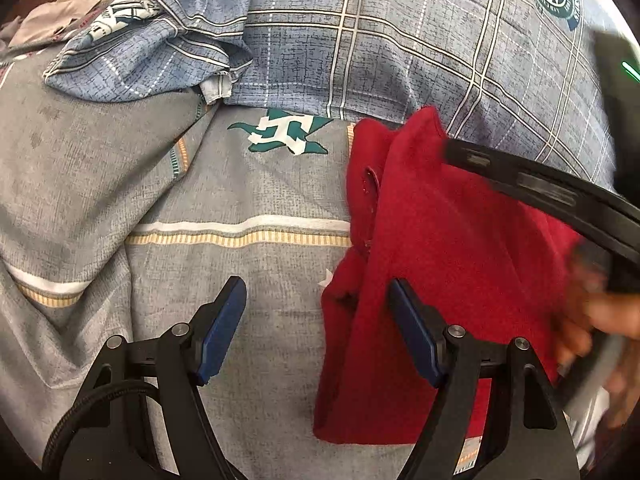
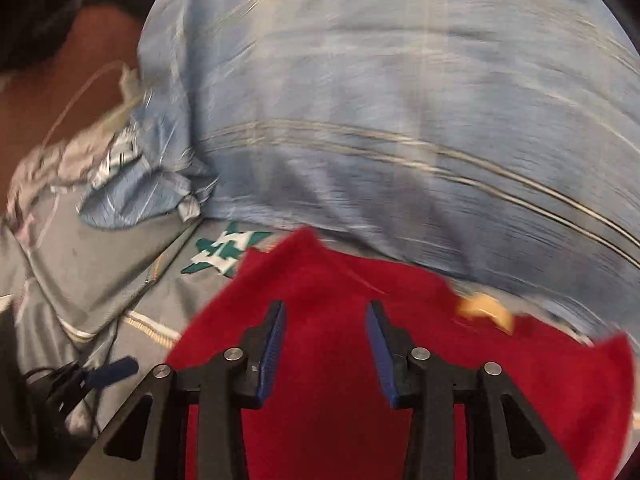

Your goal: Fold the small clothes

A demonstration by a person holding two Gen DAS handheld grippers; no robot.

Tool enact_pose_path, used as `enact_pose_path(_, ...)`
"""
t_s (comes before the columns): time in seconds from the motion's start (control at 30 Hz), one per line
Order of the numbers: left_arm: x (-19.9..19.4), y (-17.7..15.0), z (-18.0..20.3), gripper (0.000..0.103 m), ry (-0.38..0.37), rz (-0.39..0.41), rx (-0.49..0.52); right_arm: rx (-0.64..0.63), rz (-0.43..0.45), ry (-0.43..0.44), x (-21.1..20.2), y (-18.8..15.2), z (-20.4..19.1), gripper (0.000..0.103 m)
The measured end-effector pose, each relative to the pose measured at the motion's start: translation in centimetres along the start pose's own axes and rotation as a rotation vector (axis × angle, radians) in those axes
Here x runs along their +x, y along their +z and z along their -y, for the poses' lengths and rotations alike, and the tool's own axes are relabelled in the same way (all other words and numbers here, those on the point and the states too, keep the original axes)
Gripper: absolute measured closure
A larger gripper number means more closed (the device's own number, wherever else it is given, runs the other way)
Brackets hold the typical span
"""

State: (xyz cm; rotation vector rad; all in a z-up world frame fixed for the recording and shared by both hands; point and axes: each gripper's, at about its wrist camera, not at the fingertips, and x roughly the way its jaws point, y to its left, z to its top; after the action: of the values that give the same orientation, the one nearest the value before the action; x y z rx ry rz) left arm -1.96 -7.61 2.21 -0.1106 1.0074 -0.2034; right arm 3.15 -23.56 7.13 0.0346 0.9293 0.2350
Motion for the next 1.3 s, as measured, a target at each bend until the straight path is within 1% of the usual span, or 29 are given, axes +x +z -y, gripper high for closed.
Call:
enact_pose_path(0.1, 0.2, 0.2, 0.0, 0.027, -0.005, -0.008, -0.004, -0.045, -0.031, -0.045, 3.2, 1.0, -1.9, 0.067)
enact_pose_path(0.17, 0.4, 0.3, 0.0, 0.027, -0.005, -0.012, -0.010, -0.038, -0.066, -0.076, 5.6, 1.7, -2.1, 0.067)
enact_pose_path(0.23, 0.4, 0.5, 0.0, 0.027, 0.000, -0.009, -0.012, -0.019, -0.076, -0.085, 7.1, 1.6, -2.3, 0.067)
enact_pose_path(0.4, 0.4, 0.5, 0.2, 0.027, 0.008, -0.006, -0.007, 0.009, -0.078, -0.071, 8.1, 1.5, -2.0, 0.067)
enact_pose_path(0.47, 0.4, 0.5, 0.2, 0.027, 0.012, -0.005, -0.003, 0.027, -0.074, -0.059, 7.9, 1.5, -1.7, 0.067)
enact_pose_path(0.57, 0.5, 0.6, 0.0, 0.027, 0.011, -0.005, -0.005, 0.059, -0.046, -0.048, 5.3, 1.0, -1.0, 0.065)
enact_pose_path(0.63, 0.4, 0.5, 0.0, 0.027, 0.009, -0.006, -0.008, 0.055, -0.024, -0.041, 3.5, 0.5, -0.7, 0.061)
enact_pose_path(0.73, 0.5, 0.5, 0.0, 0.027, 0.008, -0.006, -0.013, 0.042, 0.012, -0.072, 0.3, -1.1, 0.3, 0.060)
enact_pose_path(0.8, 0.6, 0.5, 0.1, 0.027, 0.008, -0.006, -0.015, 0.056, 0.023, -0.091, -1.2, -2.0, 0.8, 0.060)
enact_pose_path(0.87, 0.6, 0.5, 0.0, 0.027, 0.006, -0.008, -0.019, 0.082, 0.019, -0.146, -2.2, -2.7, 2.4, 0.060)
enact_pose_path(0.93, 0.7, 0.5, 0.1, 0.026, 0.006, -0.009, -0.020, 0.103, 0.008, -0.182, -2.2, -3.1, 4.1, 0.060)
enact_pose_path(1.0, 0.7, 0.4, 0.2, 0.026, 0.009, -0.006, -0.013, 0.131, -0.037, -0.218, -1.2, -3.6, 5.7, 0.060)
enact_pose_path(1.03, 0.8, 0.4, 0.3, 0.026, 0.011, -0.004, -0.008, 0.143, -0.068, -0.220, -0.4, -3.8, 6.6, 0.059)
enact_pose_path(1.07, 0.8, 0.4, 0.4, 0.026, 0.015, -0.001, -0.003, 0.147, -0.064, -0.208, 0.0, -4.0, 7.1, 0.058)
enact_pose_path(1.1, 0.8, 0.4, 0.4, 0.026, 0.016, 0.000, -0.002, 0.145, -0.048, -0.209, 0.1, -4.0, 7.3, 0.057)
enact_pose_path(1.2, 0.9, 0.3, 0.3, 0.026, 0.010, -0.004, -0.004, 0.142, -0.058, -0.224, 0.3, -3.4, 7.0, 0.057)
enact_pose_path(1.27, 0.9, 0.4, 0.1, 0.026, 0.005, -0.008, -0.005, 0.136, -0.054, -0.229, -0.3, -3.1, 6.6, 0.057)
enact_pose_path(1.3, 0.9, 0.4, 0.1, 0.026, 0.005, -0.009, -0.006, 0.139, -0.039, -0.215, -0.9, -3.0, 6.4, 0.057)
